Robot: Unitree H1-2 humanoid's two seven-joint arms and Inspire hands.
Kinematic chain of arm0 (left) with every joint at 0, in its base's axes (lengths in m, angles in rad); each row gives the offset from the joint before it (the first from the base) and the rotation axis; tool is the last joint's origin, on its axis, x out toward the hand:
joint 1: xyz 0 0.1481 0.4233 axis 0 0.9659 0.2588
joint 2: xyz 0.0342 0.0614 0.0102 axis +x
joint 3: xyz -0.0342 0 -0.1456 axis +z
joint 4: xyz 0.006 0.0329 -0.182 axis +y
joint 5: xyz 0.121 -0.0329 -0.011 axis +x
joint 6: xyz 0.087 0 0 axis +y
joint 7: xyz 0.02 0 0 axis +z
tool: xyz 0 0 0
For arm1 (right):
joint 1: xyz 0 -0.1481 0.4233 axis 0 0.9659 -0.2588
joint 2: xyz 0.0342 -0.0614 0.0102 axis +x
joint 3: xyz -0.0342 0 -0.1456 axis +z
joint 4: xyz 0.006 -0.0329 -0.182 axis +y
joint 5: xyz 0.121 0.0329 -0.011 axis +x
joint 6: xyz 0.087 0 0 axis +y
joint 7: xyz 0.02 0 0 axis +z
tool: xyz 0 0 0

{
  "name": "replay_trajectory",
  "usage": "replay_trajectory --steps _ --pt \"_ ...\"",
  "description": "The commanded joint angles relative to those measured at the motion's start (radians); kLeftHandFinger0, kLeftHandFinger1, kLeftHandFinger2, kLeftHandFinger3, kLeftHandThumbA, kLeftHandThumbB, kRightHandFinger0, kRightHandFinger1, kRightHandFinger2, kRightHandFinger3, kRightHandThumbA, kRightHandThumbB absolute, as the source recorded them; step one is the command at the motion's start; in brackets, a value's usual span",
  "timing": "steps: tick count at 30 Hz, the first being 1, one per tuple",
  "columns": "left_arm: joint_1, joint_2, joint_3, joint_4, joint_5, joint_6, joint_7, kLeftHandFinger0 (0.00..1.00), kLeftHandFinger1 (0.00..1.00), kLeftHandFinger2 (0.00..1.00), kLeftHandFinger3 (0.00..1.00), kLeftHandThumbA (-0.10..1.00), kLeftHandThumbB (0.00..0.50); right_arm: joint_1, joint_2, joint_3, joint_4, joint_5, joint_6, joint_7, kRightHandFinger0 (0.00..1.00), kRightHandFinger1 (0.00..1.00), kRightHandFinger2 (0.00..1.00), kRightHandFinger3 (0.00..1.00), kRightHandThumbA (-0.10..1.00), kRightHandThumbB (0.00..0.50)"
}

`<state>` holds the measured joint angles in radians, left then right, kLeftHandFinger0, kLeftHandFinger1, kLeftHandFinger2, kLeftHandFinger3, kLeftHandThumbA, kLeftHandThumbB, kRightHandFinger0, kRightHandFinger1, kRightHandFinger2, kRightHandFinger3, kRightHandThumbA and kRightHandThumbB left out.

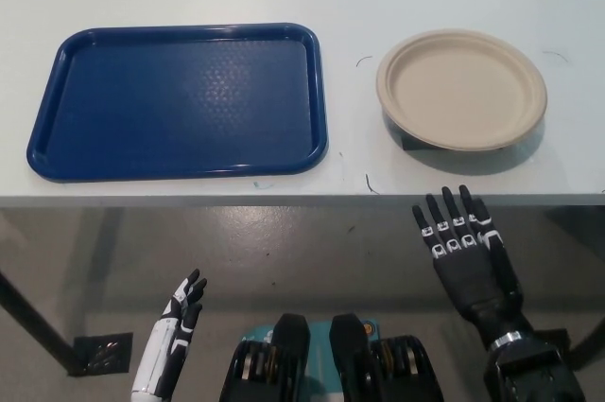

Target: Use the right hand to pick up a plate from a leveled surface and place it into a tray on the left side

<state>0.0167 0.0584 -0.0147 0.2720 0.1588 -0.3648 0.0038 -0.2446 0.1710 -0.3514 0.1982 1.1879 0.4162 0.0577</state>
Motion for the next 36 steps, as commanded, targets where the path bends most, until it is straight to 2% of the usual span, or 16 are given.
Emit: replay_trajectory --steps 1,10,15,20,36 --pt "-0.008 0.003 -0.004 -0.028 0.011 -0.031 0.02 1.0 1.0 1.0 1.0 1.0 0.109 -0.052 0.0 -0.019 -0.008 -0.007 -0.023 0.016 1.0 1.0 1.0 1.0 1.0 0.434" --pt "-0.007 0.001 -0.001 -0.031 0.006 -0.022 0.019 1.0 1.0 1.0 1.0 1.0 0.111 -0.099 -0.012 -0.049 0.006 -0.008 -0.029 0.012 1.0 1.0 1.0 1.0 1.0 0.465" --pt "-0.006 0.001 -0.002 -0.033 0.008 -0.016 0.018 1.0 1.0 1.0 1.0 1.0 0.112 -0.124 -0.013 -0.066 0.02 -0.007 -0.032 -0.002 1.0 1.0 1.0 1.0 1.0 0.442" --pt "-0.005 0.001 -0.001 -0.031 0.0 -0.024 0.015 1.0 1.0 1.0 1.0 1.0 0.102 -0.157 -0.026 -0.074 0.08 -0.023 -0.041 0.03 1.0 1.0 1.0 1.0 1.0 0.444" --pt "-0.004 0.002 -0.003 -0.035 0.001 -0.022 0.013 1.0 1.0 1.0 1.0 1.0 0.135 -0.208 -0.039 -0.105 0.215 -0.048 -0.065 0.05 1.0 1.0 1.0 1.0 1.0 0.436"
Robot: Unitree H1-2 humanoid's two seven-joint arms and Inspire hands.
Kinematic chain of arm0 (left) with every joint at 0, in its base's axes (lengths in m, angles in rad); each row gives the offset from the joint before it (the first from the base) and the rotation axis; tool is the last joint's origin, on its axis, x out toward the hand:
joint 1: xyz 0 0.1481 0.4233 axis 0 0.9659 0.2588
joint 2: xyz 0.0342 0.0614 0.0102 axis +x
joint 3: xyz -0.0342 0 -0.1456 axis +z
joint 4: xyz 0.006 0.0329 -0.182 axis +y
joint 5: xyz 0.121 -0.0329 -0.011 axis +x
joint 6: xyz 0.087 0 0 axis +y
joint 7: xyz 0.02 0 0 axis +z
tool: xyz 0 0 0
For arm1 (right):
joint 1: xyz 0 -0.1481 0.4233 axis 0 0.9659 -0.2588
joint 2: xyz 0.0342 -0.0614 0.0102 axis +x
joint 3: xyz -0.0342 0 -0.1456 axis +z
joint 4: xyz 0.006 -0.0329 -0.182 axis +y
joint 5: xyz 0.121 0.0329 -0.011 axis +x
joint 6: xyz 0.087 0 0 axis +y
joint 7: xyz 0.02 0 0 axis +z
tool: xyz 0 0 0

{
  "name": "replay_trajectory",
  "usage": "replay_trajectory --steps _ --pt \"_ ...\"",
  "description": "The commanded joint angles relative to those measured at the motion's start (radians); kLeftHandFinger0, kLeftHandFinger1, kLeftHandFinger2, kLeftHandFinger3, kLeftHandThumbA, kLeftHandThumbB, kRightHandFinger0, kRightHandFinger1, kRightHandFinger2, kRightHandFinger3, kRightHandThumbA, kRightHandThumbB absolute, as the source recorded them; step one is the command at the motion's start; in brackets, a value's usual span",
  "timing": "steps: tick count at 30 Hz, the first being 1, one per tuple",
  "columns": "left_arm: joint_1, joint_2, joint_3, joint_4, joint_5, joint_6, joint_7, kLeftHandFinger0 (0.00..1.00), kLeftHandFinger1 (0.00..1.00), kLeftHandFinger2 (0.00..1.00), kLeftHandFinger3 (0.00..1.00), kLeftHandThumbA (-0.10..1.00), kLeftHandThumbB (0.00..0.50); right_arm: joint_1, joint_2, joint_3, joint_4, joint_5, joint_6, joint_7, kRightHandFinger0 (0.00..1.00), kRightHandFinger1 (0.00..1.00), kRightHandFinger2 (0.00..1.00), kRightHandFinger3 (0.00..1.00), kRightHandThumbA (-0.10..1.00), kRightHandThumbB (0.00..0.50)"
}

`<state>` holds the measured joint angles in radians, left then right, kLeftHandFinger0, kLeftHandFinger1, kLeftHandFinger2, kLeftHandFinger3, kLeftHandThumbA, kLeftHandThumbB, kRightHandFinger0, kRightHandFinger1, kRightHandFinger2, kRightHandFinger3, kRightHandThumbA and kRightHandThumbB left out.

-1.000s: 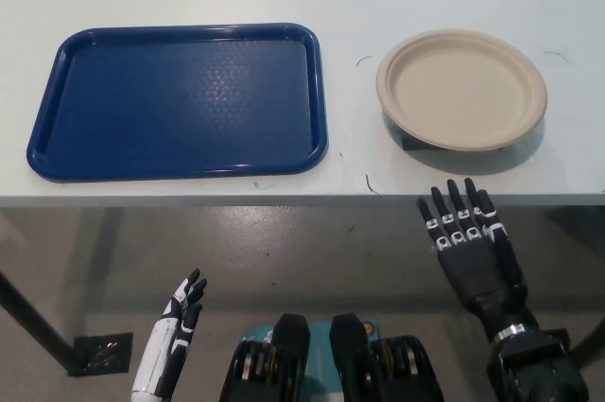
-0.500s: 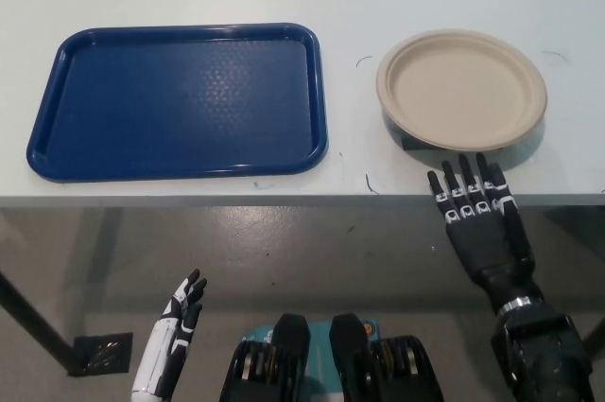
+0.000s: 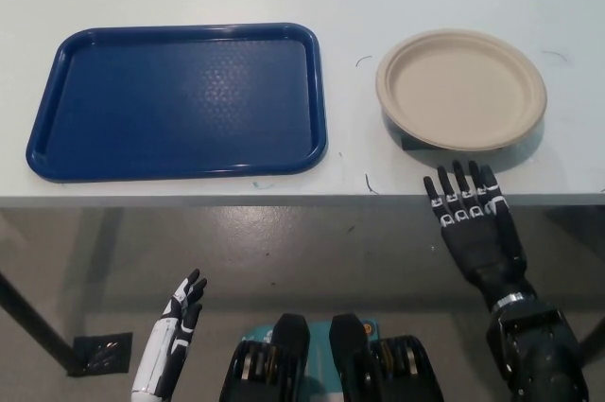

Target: Use the right hand to pick up a plate from a leveled surface and place it into a tray on the left side

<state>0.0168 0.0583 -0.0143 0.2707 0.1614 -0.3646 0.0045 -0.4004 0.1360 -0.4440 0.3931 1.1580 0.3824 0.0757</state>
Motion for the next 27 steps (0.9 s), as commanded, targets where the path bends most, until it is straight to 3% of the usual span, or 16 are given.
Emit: replay_trajectory --steps 1,17,20,23,24,25,26,27 --pt "-0.004 0.002 -0.003 -0.034 -0.001 -0.021 0.012 1.0 1.0 1.0 1.0 1.0 0.136 -0.055 -0.005 -0.014 0.023 -0.019 -0.032 0.033 1.0 1.0 1.0 1.0 1.0 0.436" --pt "-0.006 0.002 -0.003 -0.033 0.0 -0.021 0.014 1.0 1.0 1.0 1.0 1.0 0.138 -0.126 -0.029 -0.035 -0.018 -0.034 -0.033 -0.01 1.0 1.0 1.0 1.0 1.0 0.481" --pt "-0.008 0.002 -0.003 -0.029 0.0 -0.028 0.015 1.0 1.0 1.0 1.0 1.0 0.133 -0.145 -0.039 -0.036 -0.026 -0.038 -0.008 -0.071 1.0 1.0 1.0 1.0 1.0 0.484" --pt "-0.007 0.0 -0.001 -0.029 -0.012 -0.025 0.011 1.0 1.0 1.0 1.0 1.0 0.141 -0.189 -0.071 -0.023 -0.01 -0.09 0.065 -0.261 1.0 1.0 1.0 1.0 1.0 0.49" --pt "-0.007 0.0 -0.001 -0.03 -0.009 -0.024 0.012 1.0 1.0 1.0 1.0 1.0 0.14 -0.204 -0.09 -0.006 0.017 -0.101 0.079 -0.31 0.72 0.74 0.88 1.0 1.0 0.444" --pt "-0.003 -0.001 -0.003 -0.029 -0.009 -0.026 0.011 1.0 1.0 1.0 1.0 1.0 0.134 -0.223 -0.11 0.008 0.057 -0.12 0.086 -0.374 0.11 0.15 0.3 0.52 0.89 0.294" --pt "0.0 -0.002 -0.004 -0.023 -0.009 -0.031 0.011 1.0 1.0 1.0 1.0 1.0 0.132 -0.243 -0.127 0.008 0.112 -0.149 0.088 -0.403 0.02 0.03 0.17 0.23 0.79 0.26" --pt "0.0 -0.001 -0.004 -0.021 -0.008 -0.035 0.012 1.0 1.0 1.0 1.0 1.0 0.131 -0.253 -0.128 -0.002 0.137 -0.16 0.087 -0.407 0.0 0.0 0.23 0.21 0.66 0.178"
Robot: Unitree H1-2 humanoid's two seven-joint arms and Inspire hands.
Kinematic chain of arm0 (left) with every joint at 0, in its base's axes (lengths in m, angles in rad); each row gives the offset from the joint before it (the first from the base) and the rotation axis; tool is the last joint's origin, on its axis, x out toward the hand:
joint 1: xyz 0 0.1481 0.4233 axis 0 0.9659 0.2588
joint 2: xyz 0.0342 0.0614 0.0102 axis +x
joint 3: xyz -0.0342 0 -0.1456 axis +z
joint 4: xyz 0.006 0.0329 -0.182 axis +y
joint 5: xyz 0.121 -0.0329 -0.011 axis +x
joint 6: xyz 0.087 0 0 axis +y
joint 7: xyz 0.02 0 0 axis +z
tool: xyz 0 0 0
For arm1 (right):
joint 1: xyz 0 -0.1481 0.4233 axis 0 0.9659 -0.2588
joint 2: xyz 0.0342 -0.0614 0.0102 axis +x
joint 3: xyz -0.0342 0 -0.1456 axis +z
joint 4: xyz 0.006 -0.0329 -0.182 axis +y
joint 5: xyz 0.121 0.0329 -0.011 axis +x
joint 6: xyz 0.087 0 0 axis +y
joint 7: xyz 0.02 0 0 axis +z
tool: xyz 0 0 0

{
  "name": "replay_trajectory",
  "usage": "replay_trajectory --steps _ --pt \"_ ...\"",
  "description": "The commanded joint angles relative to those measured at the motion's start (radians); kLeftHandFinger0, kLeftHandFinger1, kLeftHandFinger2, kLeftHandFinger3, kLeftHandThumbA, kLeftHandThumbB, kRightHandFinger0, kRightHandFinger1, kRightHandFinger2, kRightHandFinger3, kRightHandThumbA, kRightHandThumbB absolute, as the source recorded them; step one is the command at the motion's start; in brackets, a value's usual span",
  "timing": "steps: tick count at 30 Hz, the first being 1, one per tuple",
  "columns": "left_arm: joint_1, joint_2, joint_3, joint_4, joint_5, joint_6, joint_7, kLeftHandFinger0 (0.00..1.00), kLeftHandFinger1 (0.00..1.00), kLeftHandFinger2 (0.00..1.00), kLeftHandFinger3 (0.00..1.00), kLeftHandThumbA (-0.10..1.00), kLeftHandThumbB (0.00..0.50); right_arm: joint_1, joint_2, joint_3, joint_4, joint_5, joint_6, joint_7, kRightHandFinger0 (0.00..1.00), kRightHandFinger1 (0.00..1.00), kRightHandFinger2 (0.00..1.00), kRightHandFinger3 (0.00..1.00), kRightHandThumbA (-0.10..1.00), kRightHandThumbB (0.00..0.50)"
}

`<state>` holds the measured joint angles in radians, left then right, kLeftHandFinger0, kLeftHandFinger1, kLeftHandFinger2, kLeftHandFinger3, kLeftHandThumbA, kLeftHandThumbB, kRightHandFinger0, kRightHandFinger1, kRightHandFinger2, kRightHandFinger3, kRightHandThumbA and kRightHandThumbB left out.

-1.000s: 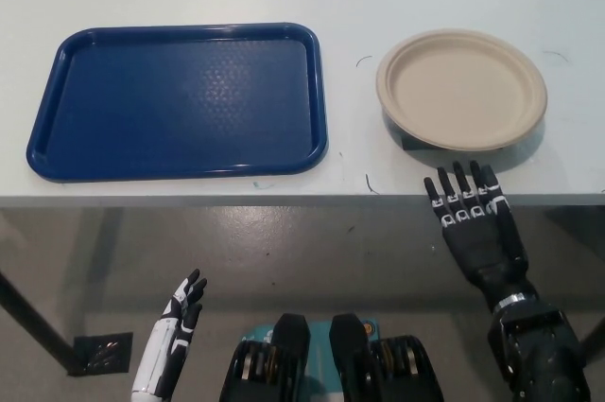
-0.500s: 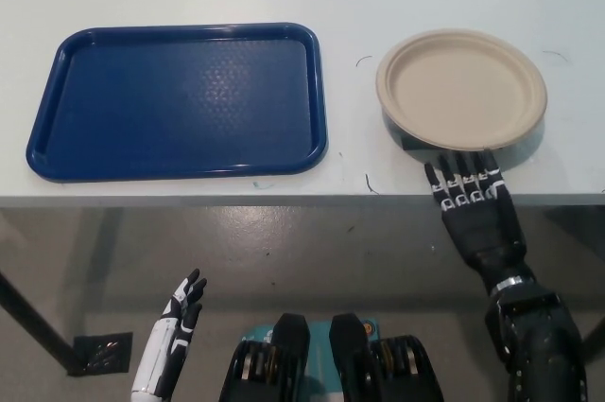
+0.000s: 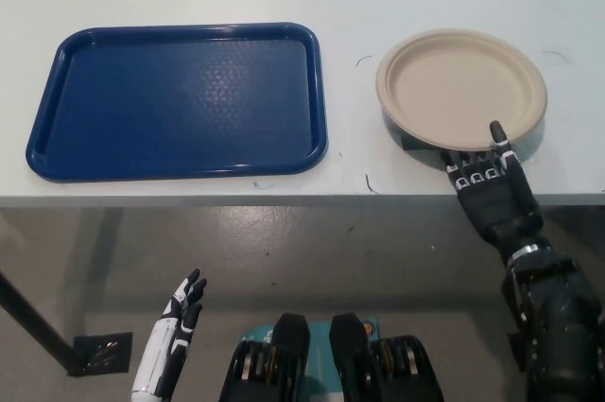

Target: Use the right hand to pick up a plate from a leveled surface and place it into a tray on the left side

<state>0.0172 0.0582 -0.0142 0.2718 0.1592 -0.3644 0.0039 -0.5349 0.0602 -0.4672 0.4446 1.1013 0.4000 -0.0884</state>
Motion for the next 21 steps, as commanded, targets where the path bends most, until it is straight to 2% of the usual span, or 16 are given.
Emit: replay_trajectory --steps 1,2,3,4,9,12,14,18,21 --pt "0.0 -0.001 -0.004 -0.021 -0.004 -0.038 0.014 1.0 1.0 1.0 1.0 1.0 0.131 -0.123 -0.048 0.008 0.096 -0.108 0.068 -0.242 0.0 0.0 0.26 0.25 0.63 0.153" --pt "-0.003 -0.001 -0.003 -0.022 -0.004 -0.037 0.015 1.0 1.0 1.0 1.0 1.0 0.132 -0.129 -0.044 -0.003 0.106 -0.101 0.064 -0.249 0.0 0.01 0.3 0.39 0.59 0.113" --pt "-0.004 -0.001 -0.003 -0.021 -0.006 -0.037 0.014 1.0 1.0 1.0 1.0 1.0 0.139 -0.132 -0.042 -0.008 0.112 -0.096 0.064 -0.255 0.0 0.07 0.39 0.55 0.58 0.087" --pt "-0.004 -0.002 -0.002 -0.021 -0.015 -0.036 0.01 1.0 1.0 1.0 1.0 1.0 0.14 -0.129 -0.037 -0.012 0.121 -0.089 0.069 -0.254 0.0 0.1 0.43 0.64 0.62 0.078" --pt "-0.007 0.0 -0.003 -0.025 0.0 -0.03 0.016 1.0 1.0 1.0 1.0 1.0 0.14 -0.124 -0.04 -0.002 0.138 -0.069 0.07 -0.247 0.0 0.16 0.49 0.74 0.67 0.073" --pt "-0.008 0.002 -0.003 -0.021 -0.008 -0.037 0.011 1.0 1.0 1.0 1.0 1.0 0.125 -0.121 -0.046 0.005 0.143 -0.061 0.07 -0.243 0.0 0.17 0.49 0.75 0.71 0.064" --pt "-0.009 0.002 -0.003 -0.018 -0.015 -0.037 0.008 1.0 1.0 1.0 1.0 1.0 0.137 -0.117 -0.047 0.007 0.139 -0.058 0.07 -0.241 0.0 0.17 0.5 0.75 0.72 0.053" --pt "-0.004 0.001 -0.002 -0.016 -0.014 -0.039 0.011 1.0 1.0 1.0 1.0 1.0 0.143 -0.107 -0.046 0.005 0.138 -0.064 0.07 -0.233 0.0 0.18 0.51 0.76 0.71 0.03" --pt "-0.004 0.0 -0.002 -0.019 -0.009 -0.035 0.013 1.0 1.0 1.0 1.0 1.0 0.154 -0.099 -0.046 0.005 0.125 -0.073 0.07 -0.229 0.0 0.2 0.52 0.77 0.64 0.005"
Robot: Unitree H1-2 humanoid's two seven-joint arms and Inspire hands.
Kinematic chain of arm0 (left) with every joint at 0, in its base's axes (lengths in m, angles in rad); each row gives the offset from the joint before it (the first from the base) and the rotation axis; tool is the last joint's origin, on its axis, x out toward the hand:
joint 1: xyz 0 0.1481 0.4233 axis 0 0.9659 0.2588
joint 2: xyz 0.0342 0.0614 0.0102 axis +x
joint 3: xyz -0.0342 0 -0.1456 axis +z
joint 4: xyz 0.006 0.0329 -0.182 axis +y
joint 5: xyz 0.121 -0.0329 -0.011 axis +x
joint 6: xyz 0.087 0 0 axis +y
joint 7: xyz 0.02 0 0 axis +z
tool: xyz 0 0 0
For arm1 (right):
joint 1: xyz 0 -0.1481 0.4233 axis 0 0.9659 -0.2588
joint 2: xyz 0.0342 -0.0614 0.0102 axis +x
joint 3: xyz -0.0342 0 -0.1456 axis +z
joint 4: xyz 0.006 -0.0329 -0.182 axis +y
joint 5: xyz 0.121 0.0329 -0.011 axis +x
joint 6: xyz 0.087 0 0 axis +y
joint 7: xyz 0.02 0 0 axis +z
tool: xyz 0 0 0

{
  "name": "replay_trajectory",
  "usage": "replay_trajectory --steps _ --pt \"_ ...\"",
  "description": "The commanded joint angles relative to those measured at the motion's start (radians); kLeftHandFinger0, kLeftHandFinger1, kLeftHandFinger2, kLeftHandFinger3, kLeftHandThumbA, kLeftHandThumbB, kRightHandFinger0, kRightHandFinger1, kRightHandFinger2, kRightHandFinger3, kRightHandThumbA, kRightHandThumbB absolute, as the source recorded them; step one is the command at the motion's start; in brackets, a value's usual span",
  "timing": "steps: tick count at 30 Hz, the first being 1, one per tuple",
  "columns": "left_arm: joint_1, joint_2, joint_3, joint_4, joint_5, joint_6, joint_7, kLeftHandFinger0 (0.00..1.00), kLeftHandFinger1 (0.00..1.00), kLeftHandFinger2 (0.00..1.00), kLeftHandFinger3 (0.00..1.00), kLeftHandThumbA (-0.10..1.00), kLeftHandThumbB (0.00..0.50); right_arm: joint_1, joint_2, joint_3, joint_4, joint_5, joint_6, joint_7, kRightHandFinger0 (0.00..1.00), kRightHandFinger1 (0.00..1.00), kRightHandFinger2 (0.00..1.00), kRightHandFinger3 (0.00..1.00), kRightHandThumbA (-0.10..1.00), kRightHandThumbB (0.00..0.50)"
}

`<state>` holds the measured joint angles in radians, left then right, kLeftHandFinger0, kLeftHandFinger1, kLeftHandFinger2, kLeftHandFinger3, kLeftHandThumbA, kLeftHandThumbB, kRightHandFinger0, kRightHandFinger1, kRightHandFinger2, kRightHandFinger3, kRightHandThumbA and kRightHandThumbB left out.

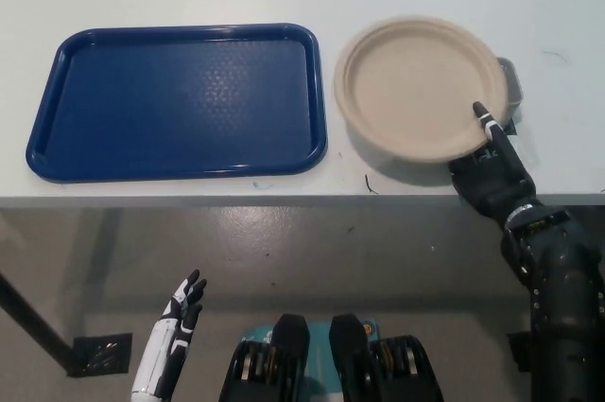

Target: Use the right hand to pick up a plate from a leveled surface and place it into a tray on the left side

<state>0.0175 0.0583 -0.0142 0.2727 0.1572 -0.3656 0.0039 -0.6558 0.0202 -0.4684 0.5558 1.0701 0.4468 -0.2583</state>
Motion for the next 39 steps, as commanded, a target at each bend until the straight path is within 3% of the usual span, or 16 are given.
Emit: replay_trajectory --steps 1,3,7,8,9,11,13,16,18,22,25,29,30,36,37,39 --pt "-0.007 -0.001 -0.003 -0.022 -0.005 -0.032 0.014 1.0 1.0 1.0 1.0 1.0 0.153 0.026 -0.007 0.01 0.002 -0.042 0.023 -0.055 0.0 0.2 0.51 0.75 0.6 0.001" --pt "-0.006 0.0 -0.004 -0.022 -0.004 -0.031 0.013 1.0 1.0 1.0 1.0 1.0 0.142 0.038 -0.002 0.019 -0.041 -0.056 0.023 -0.05 0.0 0.21 0.53 0.73 0.42 0.0" --pt "-0.014 0.002 0.001 -0.02 -0.014 -0.033 0.01 1.0 1.0 1.0 1.0 1.0 0.139 0.052 0.018 0.046 -0.199 -0.101 0.017 -0.051 0.0 0.21 0.54 0.73 -0.07 0.01" --pt "-0.014 0.002 0.001 -0.019 -0.011 -0.032 0.012 1.0 1.0 1.0 1.0 1.0 0.14 0.056 0.025 0.05 -0.238 -0.104 0.011 -0.048 0.0 0.2 0.54 0.73 -0.09 0.013" --pt "-0.014 0.003 0.0 -0.019 -0.008 -0.031 0.012 1.0 1.0 1.0 1.0 1.0 0.142 0.057 0.036 0.064 -0.31 -0.122 0.019 -0.082 0.0 0.14 0.51 0.72 -0.1 0.044" --pt "-0.012 0.006 -0.001 -0.022 -0.001 -0.029 0.013 1.0 1.0 1.0 1.0 1.0 0.134 0.053 0.054 0.082 -0.399 -0.135 0.023 -0.12 0.0 0.08 0.49 0.73 -0.1 0.047" --pt "-0.011 0.007 -0.002 -0.022 0.005 -0.028 0.015 1.0 1.0 1.0 1.0 1.0 0.127 0.052 0.054 0.118 -0.467 -0.112 0.023 -0.133 0.0 0.11 0.54 0.79 -0.1 0.001" --pt "-0.009 0.006 -0.003 -0.021 0.008 -0.029 0.016 1.0 1.0 1.0 1.0 1.0 0.127 0.056 0.053 0.129 -0.485 -0.104 0.023 -0.146 0.0 0.12 0.57 0.8 -0.1 0.0" --pt "-0.004 0.003 -0.004 -0.018 -0.004 -0.034 0.01 1.0 1.0 1.0 1.0 1.0 0.129 0.019 0.055 0.192 -0.5 -0.101 0.023 -0.153 0.0 0.11 0.53 0.76 -0.1 0.0" --pt "-0.001 0.003 -0.005 -0.021 -0.006 -0.03 0.008 1.0 1.0 1.0 1.0 1.0 0.134 0.002 0.055 0.21 -0.485 -0.093 0.023 -0.169 0.0 0.1 0.52 0.76 -0.1 0.0" --pt "-0.003 0.004 -0.004 -0.023 -0.004 -0.032 0.01 1.0 1.0 1.0 1.0 1.0 0.133 -0.056 0.08 0.234 -0.425 -0.112 0.023 -0.177 0.0 0.17 0.57 0.84 -0.1 0.0" --pt "-0.004 0.003 -0.004 -0.023 -0.004 -0.032 0.011 1.0 1.0 1.0 1.0 1.0 0.134 -0.061 0.081 0.239 -0.419 -0.122 0.023 -0.175 0.0 0.18 0.57 0.84 -0.1 0.0" --pt "-0.004 0.004 -0.005 -0.024 -0.003 -0.027 0.01 1.0 1.0 1.0 1.0 1.0 0.137 -0.089 0.107 0.252 -0.405 -0.144 0.023 -0.169 0.0 0.19 0.58 0.92 -0.1 0.0" --pt "-0.01 0.006 -0.004 -0.021 -0.005 -0.029 0.008 1.0 1.0 1.0 1.0 1.0 0.134 -0.131 0.123 0.291 -0.374 -0.181 0.023 -0.149 0.0 0.17 0.57 0.87 -0.1 0.0" --pt "-0.005 0.007 -0.005 -0.026 -0.001 -0.025 0.008 1.0 1.0 1.0 1.0 1.0 0.135 -0.16 0.145 0.32 -0.327 -0.233 0.015 -0.132 0.0 0.15 0.57 0.8 -0.1 0.0" --pt "-0.005 0.007 -0.006 -0.021 0.011 -0.026 0.015 1.0 1.0 1.0 1.0 1.0 0.14 -0.201 0.17 0.352 -0.253 -0.286 -0.008 -0.115 0.0 0.19 0.63 0.86 -0.1 0.0"
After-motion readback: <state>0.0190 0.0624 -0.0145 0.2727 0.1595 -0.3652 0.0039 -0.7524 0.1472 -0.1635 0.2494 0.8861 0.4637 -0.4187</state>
